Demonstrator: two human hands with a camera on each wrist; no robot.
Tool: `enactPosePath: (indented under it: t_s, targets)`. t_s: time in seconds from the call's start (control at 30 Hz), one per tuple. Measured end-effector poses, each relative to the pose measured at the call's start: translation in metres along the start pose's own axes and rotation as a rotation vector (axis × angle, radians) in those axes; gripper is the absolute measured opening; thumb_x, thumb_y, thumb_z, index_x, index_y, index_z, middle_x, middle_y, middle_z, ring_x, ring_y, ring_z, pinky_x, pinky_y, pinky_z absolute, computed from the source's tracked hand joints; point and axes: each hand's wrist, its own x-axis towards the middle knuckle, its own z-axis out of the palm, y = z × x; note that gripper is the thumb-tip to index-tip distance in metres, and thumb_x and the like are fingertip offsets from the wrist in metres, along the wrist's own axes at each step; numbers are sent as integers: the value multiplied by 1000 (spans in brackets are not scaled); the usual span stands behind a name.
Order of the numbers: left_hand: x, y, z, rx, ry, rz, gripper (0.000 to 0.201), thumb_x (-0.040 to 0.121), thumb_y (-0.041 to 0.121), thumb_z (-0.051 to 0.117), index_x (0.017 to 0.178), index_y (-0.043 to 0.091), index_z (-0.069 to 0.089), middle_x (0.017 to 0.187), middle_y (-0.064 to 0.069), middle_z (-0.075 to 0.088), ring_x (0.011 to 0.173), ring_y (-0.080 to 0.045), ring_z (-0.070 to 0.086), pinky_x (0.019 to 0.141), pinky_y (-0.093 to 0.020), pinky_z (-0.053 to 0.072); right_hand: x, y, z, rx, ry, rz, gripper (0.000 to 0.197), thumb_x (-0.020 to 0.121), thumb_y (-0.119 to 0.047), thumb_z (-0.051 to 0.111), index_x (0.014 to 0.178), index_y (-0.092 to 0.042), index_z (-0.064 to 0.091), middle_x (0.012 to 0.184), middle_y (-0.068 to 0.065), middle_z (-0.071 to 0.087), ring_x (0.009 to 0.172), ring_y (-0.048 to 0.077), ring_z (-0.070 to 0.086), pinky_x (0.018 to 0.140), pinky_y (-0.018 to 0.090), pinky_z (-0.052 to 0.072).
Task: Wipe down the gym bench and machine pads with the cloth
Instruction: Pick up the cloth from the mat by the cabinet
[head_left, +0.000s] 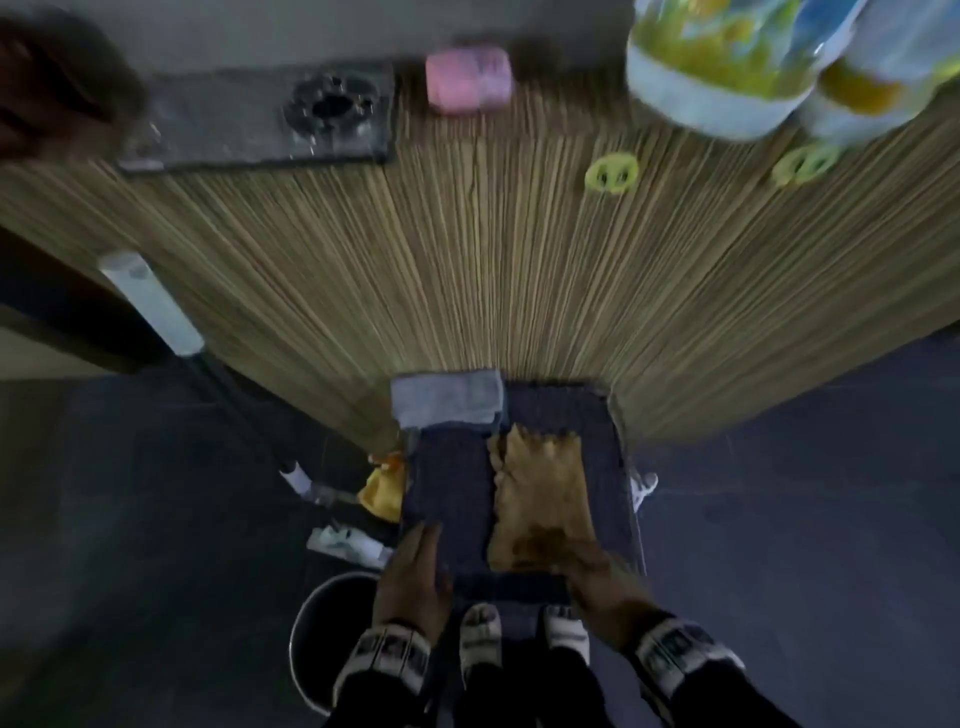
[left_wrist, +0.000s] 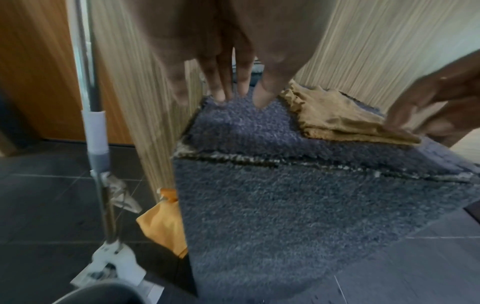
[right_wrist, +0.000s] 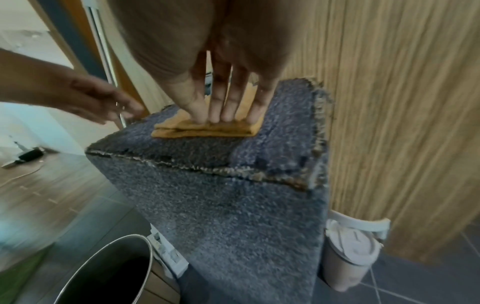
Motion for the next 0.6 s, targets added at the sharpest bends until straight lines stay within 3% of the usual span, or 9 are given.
enactPosePath:
  t_s: [0.07,0.13,0.17,0.27,0.33,0.4,0.47,0.53,0.6]
  targets:
    - [9,4,8,43,79,87,53,94,21,41,145,11,36,152,-7,32,139,-24,32,113,-40,27,22,-4,-5,-14,-62,-37,37,74,-22,68,111,-22,68,120,7,63,101,30,64,77,36,52]
    - [15,11,14,67,136,133,56,89,24,37,144,10,39,151,-6,34,140,-23,31,114,-47,22,34,-2,-4,-64,-42,-68,43,53,-24,86,94,-23,73,103,4,70,84,27,69,63,34,53]
    - [19,10,19,91,166,149,58,88,26,36,144,10,38,152,-5,33,141,-22,30,115,-49,19,30,-3,2,-76,-47,-77,46,50,-24,88,93,-22,72,102,3,70,81,27,68,61,33,53]
    - [22,6,32,136,226,166,57,90,25,37,145,10,36,153,-4,32,142,-20,27,116,-47,7,30,0,8,-104,38,-143,52,59,-25,85,108,-17,68,113,5,66,85,29,66,62,37,52]
    - [21,4,39,193,246,189,57,92,27,30,146,9,33,154,-4,29,143,-18,25,116,-42,0,33,5,9,-88,81,-142,47,62,-23,84,107,-15,70,110,6,67,87,30,66,64,38,52]
    - [20,2,42,227,260,211,58,93,28,26,146,7,34,153,-6,30,142,-20,28,116,-41,3,32,5,15,-120,139,-194,32,64,-18,81,95,-14,74,99,5,69,83,29,67,66,39,51]
    - [20,1,42,239,263,218,58,93,28,26,146,6,33,153,-7,30,142,-20,28,116,-41,6,32,3,17,-106,192,-228,16,73,-17,68,87,-13,74,90,4,70,79,27,67,67,39,51]
    - [18,0,42,249,250,212,58,94,29,25,147,6,31,154,-7,28,142,-19,25,117,-42,8,28,-1,18,-69,199,-229,22,79,-19,52,84,-12,72,85,4,68,76,26,66,68,38,51]
    - [17,0,41,254,245,213,57,95,29,24,147,6,30,155,-7,27,143,-19,24,117,-43,9,19,-7,20,-51,173,-213,24,80,-20,48,83,-11,70,83,5,65,75,27,64,67,38,52]
